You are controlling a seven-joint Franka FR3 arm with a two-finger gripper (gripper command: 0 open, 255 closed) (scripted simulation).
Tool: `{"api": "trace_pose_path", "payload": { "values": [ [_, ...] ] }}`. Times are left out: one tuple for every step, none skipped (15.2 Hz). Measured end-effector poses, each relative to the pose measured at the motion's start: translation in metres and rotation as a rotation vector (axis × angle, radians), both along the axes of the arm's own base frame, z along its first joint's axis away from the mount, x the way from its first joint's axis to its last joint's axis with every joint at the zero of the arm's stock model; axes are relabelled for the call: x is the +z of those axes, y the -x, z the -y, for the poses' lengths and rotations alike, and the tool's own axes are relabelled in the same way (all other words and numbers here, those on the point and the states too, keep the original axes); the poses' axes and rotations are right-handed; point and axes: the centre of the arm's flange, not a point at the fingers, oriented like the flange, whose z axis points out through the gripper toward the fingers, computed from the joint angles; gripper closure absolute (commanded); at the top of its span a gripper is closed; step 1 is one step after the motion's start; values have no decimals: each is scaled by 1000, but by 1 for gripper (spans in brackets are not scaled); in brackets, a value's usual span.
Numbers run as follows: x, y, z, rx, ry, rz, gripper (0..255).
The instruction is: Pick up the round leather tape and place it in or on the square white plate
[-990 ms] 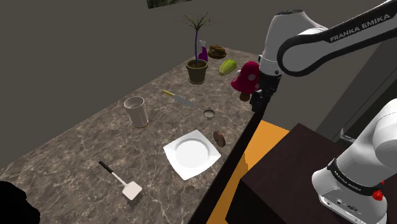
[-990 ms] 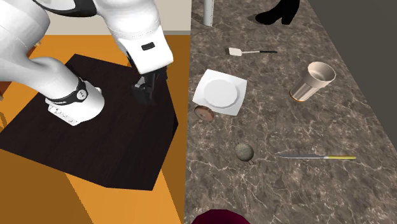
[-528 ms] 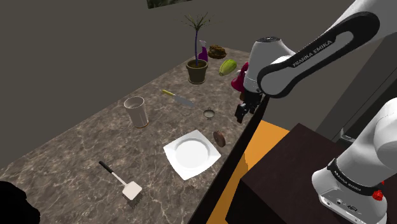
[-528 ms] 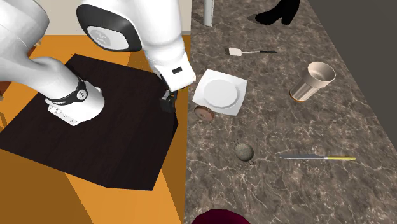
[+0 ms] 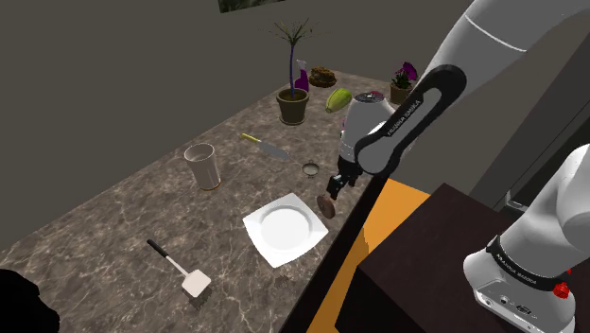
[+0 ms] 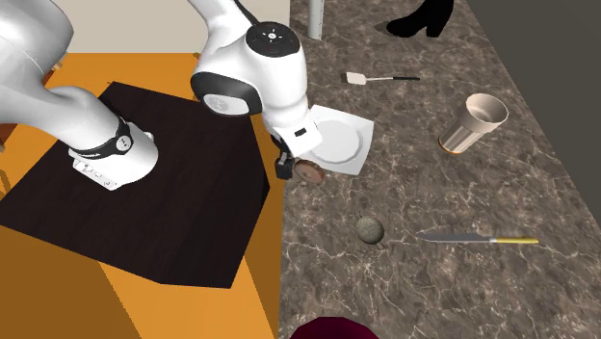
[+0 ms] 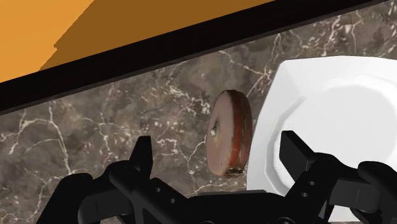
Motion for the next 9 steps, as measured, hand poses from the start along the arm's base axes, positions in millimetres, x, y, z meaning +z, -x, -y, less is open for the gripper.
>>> {"api": "trace_pose_path", "payload": {
  "values": [
    [-12,-5,-4,1,-3,5,0],
    [-26,-12,-10,1,-6,9,0],
    [-35,-16,-12,2,-8,12,0],
    [-41,-20,-14,2,-10,14,0],
    [-47,-22,-14,2,-10,15,0],
    [-53,-23,-15,2,-11,15,0],
    [-58,-23,-15,2,-11,16,0],
    [-64,-25,-16,2,-11,16,0],
    [-69,-25,-16,2,-11,16,0]
  ]
}}
